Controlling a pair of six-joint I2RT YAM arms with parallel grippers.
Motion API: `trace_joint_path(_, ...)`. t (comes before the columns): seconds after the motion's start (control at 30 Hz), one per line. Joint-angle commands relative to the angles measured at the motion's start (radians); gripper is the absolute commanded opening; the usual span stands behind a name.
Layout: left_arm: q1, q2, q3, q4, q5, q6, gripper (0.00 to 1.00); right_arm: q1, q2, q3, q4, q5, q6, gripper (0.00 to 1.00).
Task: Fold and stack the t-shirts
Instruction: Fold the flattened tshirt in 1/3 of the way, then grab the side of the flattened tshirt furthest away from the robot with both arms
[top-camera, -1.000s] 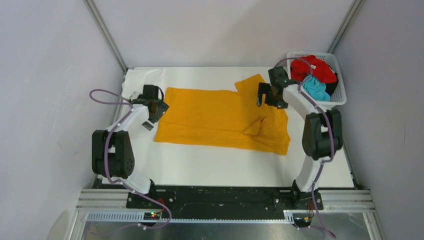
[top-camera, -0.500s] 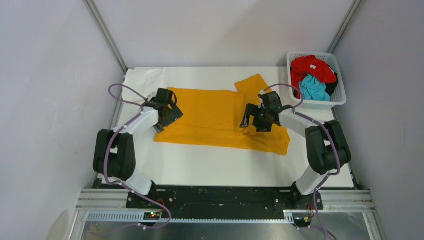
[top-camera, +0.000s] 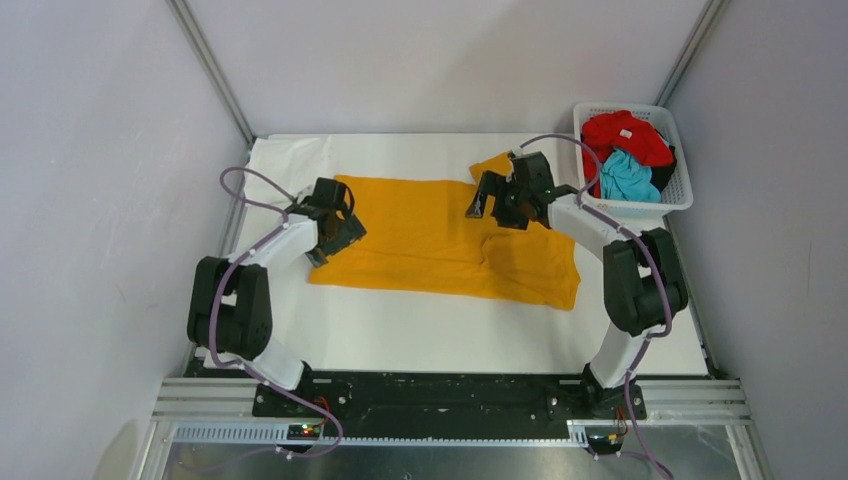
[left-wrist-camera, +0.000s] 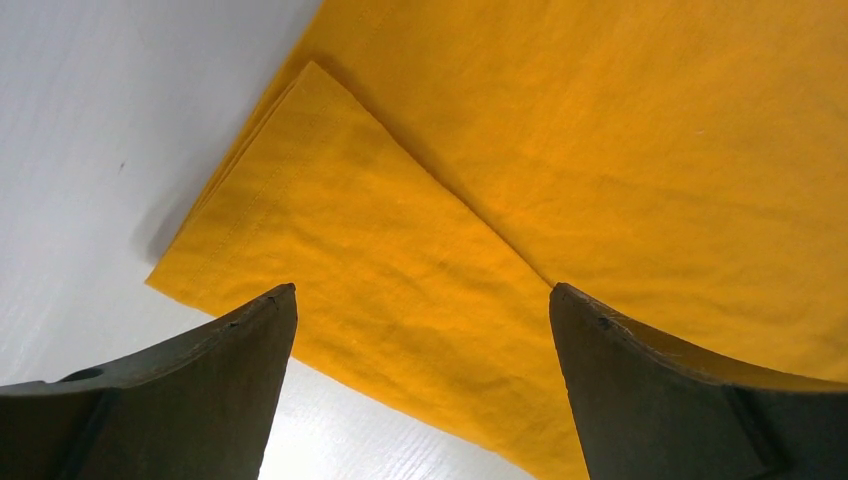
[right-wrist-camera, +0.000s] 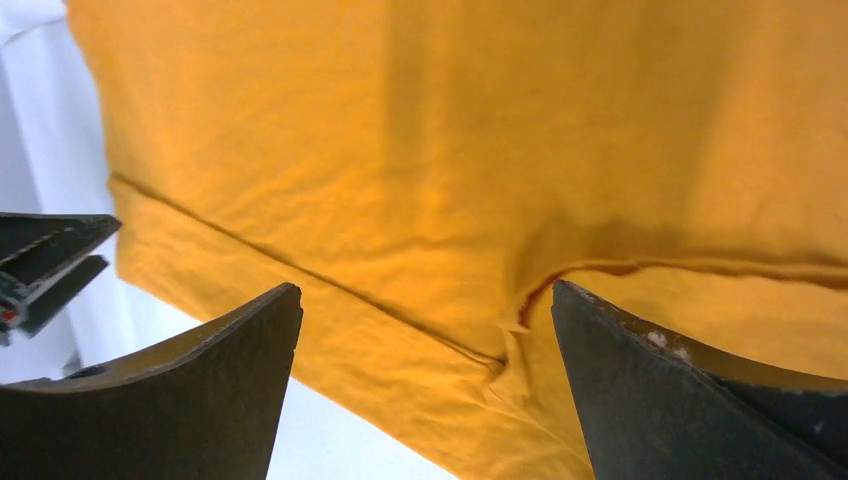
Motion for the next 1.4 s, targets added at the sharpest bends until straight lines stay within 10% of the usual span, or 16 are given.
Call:
trace_joint_path(0.0, 0.001, 0.054, 0.065, 0.018, 0.014, 0.034, 1.0, 0.02, -0.091, -0.088, -0.088, 0.159, -0.007, 0.99)
trace_joint_path(0.57, -0.029, 0.085, -0.171, 0.075, 0.078, -0.024, 1.0, 0.023, -0.388, -0.631, 0.033, 0.142, 0.092, 0.99)
trace_joint_path(1.07, -0.198, -0.588, -0.764, 0.01, 0.139, -0.343, 1.0, 0.039, -0.845, -0.837, -0.218, 0.224, 0.106, 0.99)
trace_joint_path(1.37, -0.244, -0.862, -0.805, -0.163, 0.162, -0.435, 1.0, 0.057, -0.942, -0.859, -0.305, 0.224, 0.133, 0.99)
